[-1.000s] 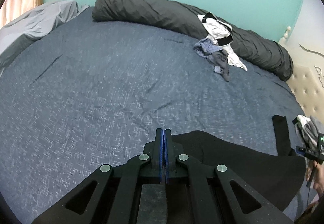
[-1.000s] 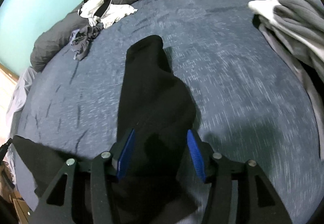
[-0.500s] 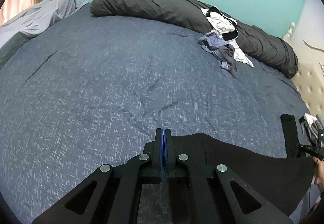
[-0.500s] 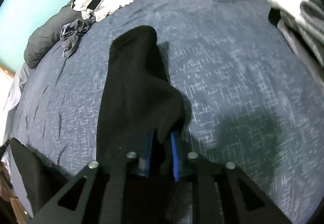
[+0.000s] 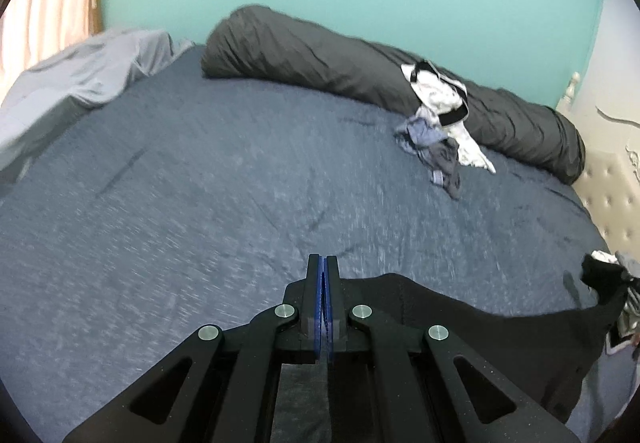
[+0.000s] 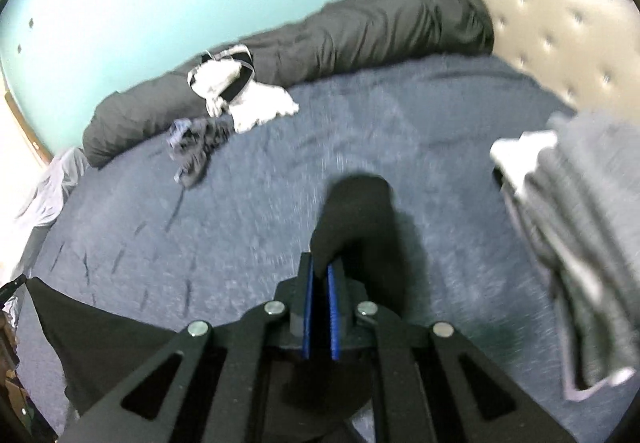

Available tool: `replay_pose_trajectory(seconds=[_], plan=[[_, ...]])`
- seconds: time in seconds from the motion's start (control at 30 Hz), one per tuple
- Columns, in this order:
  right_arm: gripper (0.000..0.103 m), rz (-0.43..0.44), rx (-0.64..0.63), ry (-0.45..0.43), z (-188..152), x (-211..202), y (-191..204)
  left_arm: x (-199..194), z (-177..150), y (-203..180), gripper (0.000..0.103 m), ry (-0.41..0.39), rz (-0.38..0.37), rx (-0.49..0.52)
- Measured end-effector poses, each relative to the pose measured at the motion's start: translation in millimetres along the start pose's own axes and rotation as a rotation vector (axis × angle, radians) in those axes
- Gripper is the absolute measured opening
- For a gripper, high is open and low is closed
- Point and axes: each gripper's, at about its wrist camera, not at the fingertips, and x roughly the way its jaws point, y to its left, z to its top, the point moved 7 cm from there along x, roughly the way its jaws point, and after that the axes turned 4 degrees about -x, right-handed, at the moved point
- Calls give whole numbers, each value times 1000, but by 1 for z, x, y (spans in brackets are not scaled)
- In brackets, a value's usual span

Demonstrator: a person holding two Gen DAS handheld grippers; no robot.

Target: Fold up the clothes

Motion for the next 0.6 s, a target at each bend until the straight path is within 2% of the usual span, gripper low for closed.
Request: replay_pose_trajectory(seconds=[0.13,0.2,0.3,0.4,0.6], plan=[[6,-10,-4,-39,15,-33,2,-38,18,13,0,-72,29,-26],[6,-10,-1,-50,19,-43,3,-54,28,24,0,-84,20,-56],[6,-16,-2,-41,17,-49,5,-55,23,30,0,-28,20,-41],[6,-33,3,3,8,-41,8,-49,8,33,0,13,-10,-60],[6,-52,-19,71,-17,-17,10,5,-45,14,0,183,-98,-40]])
